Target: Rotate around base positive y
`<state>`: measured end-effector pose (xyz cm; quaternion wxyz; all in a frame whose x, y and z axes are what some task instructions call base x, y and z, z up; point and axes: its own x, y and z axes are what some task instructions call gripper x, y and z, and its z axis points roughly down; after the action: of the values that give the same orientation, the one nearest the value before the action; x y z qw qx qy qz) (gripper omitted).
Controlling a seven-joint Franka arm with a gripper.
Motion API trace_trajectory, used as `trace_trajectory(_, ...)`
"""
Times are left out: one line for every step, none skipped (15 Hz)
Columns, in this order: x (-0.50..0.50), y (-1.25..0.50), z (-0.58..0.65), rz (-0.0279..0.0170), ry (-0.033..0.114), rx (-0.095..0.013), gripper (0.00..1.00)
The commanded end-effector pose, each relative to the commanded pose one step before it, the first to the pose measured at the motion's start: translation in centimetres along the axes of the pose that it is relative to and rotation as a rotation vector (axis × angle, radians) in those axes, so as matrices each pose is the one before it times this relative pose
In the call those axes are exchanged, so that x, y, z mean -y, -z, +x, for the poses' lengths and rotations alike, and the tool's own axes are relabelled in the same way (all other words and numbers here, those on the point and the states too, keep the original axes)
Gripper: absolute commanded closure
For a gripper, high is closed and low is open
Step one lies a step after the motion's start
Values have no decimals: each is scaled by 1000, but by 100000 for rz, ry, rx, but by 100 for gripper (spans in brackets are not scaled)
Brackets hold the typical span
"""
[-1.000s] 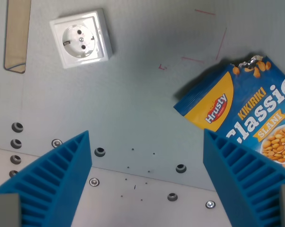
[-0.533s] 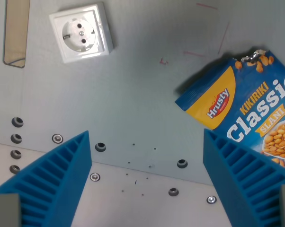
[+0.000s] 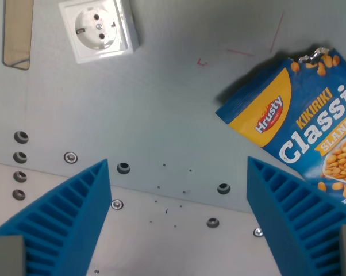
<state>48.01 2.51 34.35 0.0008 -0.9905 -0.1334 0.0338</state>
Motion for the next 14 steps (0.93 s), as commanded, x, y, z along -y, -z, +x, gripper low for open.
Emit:
trace_trajectory(-188,888,797,5430,158,18603,0)
trace_trajectory(0,0,0,352,10,1286,0)
trace_trajectory(0,0,0,352,11,1286,0)
trace_trajectory(0,0,0,352,11,1286,0)
trace_trajectory(0,0,0,352,12,1286,0)
trace_trajectory(0,0,0,352,12,1286,0)
trace_trajectory(0,0,0,352,13,1286,0)
trace_trajectory(0,0,0,352,14,1286,0)
trace_trajectory(0,0,0,352,14,1286,0)
trace_trajectory(0,0,0,352,15,1286,0)
trace_trajectory(0,0,0,352,16,1286,0)
trace_trajectory(0,0,0,351,16,1286,0)
trace_trajectory(0,0,0,351,17,1286,0)
trace_trajectory(0,0,0,351,18,1286,0)
